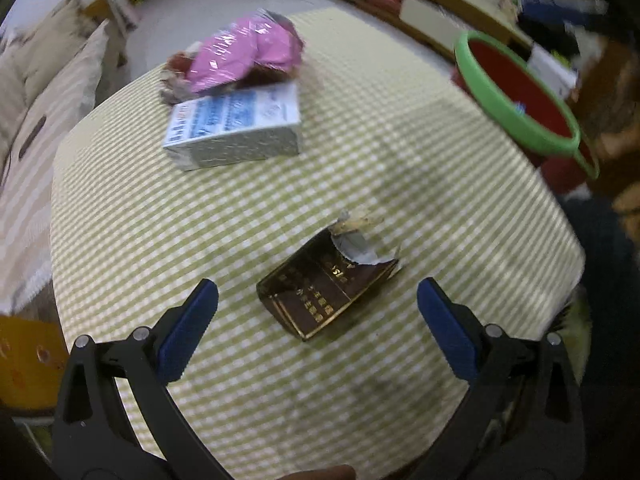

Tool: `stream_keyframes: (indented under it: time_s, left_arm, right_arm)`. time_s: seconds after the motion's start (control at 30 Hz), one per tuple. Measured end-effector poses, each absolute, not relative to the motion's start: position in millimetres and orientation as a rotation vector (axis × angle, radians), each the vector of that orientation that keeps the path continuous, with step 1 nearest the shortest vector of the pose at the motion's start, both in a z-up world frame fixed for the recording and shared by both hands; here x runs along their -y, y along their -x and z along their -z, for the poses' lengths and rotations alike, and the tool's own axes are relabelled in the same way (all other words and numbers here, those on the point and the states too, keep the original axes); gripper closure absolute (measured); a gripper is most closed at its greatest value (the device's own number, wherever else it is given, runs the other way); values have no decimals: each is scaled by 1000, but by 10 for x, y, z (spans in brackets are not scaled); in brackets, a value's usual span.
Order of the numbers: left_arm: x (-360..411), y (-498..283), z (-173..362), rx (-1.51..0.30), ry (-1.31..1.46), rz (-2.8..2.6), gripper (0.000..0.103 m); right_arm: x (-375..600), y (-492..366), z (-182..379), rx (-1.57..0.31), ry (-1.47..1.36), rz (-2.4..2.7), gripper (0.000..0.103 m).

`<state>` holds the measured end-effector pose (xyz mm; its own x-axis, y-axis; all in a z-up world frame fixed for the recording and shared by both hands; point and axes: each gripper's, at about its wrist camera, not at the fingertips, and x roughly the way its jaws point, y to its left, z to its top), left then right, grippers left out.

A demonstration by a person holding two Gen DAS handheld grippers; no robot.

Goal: Collect trash
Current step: 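Grasp the brown cigarette box with the left gripper while the right grasps the pink bag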

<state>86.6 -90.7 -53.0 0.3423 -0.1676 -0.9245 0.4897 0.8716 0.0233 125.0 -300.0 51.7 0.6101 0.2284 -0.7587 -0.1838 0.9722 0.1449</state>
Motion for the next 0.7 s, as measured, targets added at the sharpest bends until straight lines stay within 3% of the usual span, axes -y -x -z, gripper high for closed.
stream_keyframes:
  time_s: [0.17, 0.27, 0.7]
  left_arm:
    - [1011, -974, 748, -1161, -406, 466, 8]
    - [1015, -1012, 843, -1188, -406, 502, 22]
    - [331, -1150, 698, -1144, -164, 370, 26]
  right_arm:
    - [2947, -1347, -468, -898, -42, -247, 7]
    - [2919, -1413, -434, -904, -42, -251, 7]
    - [2523, -1868, -254, -941, -62, -336, 7]
